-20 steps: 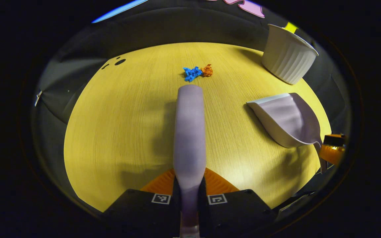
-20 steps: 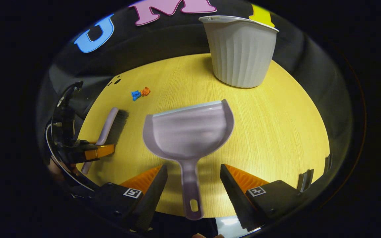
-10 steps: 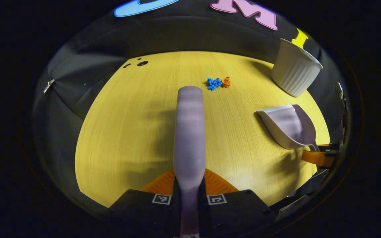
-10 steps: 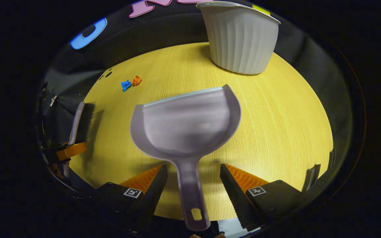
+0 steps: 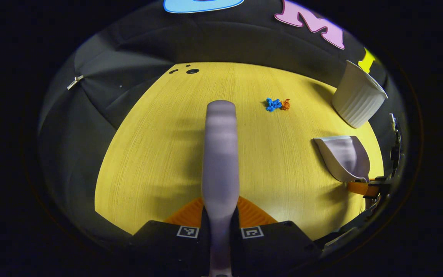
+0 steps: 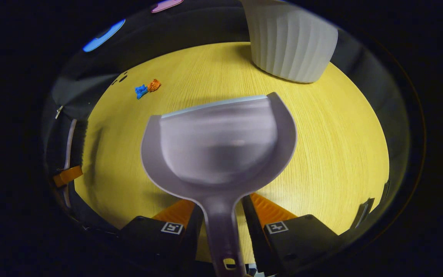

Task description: Pick up the small broom and dustpan from the desktop, sweep the trash into the dustpan with the broom, and then empty the trash into the garbage bin.

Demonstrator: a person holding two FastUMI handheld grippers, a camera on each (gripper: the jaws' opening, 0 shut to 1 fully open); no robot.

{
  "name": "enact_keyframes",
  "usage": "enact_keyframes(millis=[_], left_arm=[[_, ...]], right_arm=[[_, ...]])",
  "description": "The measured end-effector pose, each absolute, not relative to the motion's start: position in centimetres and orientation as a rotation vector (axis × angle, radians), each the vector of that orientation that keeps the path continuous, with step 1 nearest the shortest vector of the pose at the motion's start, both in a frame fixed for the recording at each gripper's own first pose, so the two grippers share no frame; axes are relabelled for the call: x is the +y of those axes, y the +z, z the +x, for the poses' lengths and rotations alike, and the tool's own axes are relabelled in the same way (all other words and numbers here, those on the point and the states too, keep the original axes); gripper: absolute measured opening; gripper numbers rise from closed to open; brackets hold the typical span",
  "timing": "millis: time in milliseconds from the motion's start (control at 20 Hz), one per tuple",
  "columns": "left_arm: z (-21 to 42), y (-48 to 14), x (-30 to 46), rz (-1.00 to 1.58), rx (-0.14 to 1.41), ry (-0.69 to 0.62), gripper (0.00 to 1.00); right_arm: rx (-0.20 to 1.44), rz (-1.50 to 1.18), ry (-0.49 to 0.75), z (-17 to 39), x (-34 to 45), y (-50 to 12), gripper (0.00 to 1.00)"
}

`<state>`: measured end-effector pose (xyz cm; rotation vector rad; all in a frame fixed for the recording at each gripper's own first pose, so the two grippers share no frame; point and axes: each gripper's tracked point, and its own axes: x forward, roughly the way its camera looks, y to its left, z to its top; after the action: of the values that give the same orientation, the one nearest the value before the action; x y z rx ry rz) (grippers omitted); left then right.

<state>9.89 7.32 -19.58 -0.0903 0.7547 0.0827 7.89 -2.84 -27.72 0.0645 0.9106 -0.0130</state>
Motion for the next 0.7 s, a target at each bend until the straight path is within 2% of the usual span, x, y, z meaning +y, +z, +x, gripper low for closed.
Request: enact_keyframes(millis=[50,100,150,200,350,400,450,500,550,600,650,700], left_arm=[[9.9,-19.6,7.3,-0.098,0.755,0.086,0.25],[10.0,-19.7,7.3,-0.104,0.756,0.087,0.25],[10.1,-19.7,7.3,-0.105,0.76,0.088,0.25],[10.4,-19.7,7.3,-0.105,0.761,0.091,0.25],[11.4,-19.6,7.4,-0.078,0.764,0.089,0.25],[11.8,-19.6,7.3,-0.061,0.766,0.086,0.25],[12.4,-19.4,7.3,-0.04,0.768,0.079,0.25],[13.2,-19.4,7.3,-0.013,0.768,0.074,0.25],[14.0,-19.4,7.4,0.009,0.768,0.072,0.25],[14.9,-19.5,7.4,0.017,0.771,0.072,0.25],[15.7,-19.5,7.2,0.019,0.775,0.07,0.25],[16.7,-19.6,7.1,0.023,0.783,0.063,0.25]], right_arm=[[0.915,0.05,-0.01,7.8,-3.0,-27.6,0.65],[0.916,0.04,-0.005,7.9,-2.9,-27.7,0.45],[0.924,0.037,0.005,7.7,-3.0,-27.5,0.36],[0.928,0.035,0.013,7.8,-2.9,-27.8,0.41],[0.928,0.031,0.044,7.6,-2.8,-27.5,0.38],[0.935,0.026,0.054,7.6,-2.8,-27.6,0.43],[0.937,0.023,0.058,7.7,-2.9,-27.5,0.43],[0.936,0.013,0.063,7.7,-2.9,-27.5,0.36],[0.93,-0.007,0.069,7.9,-3.2,-27.4,0.36],[0.922,-0.023,0.075,8.1,-3.5,-27.1,0.3],[0.908,-0.031,0.079,8.3,-3.7,-26.6,0.42],[0.905,-0.048,0.081,8.3,-4.2,-26.3,0.36]])
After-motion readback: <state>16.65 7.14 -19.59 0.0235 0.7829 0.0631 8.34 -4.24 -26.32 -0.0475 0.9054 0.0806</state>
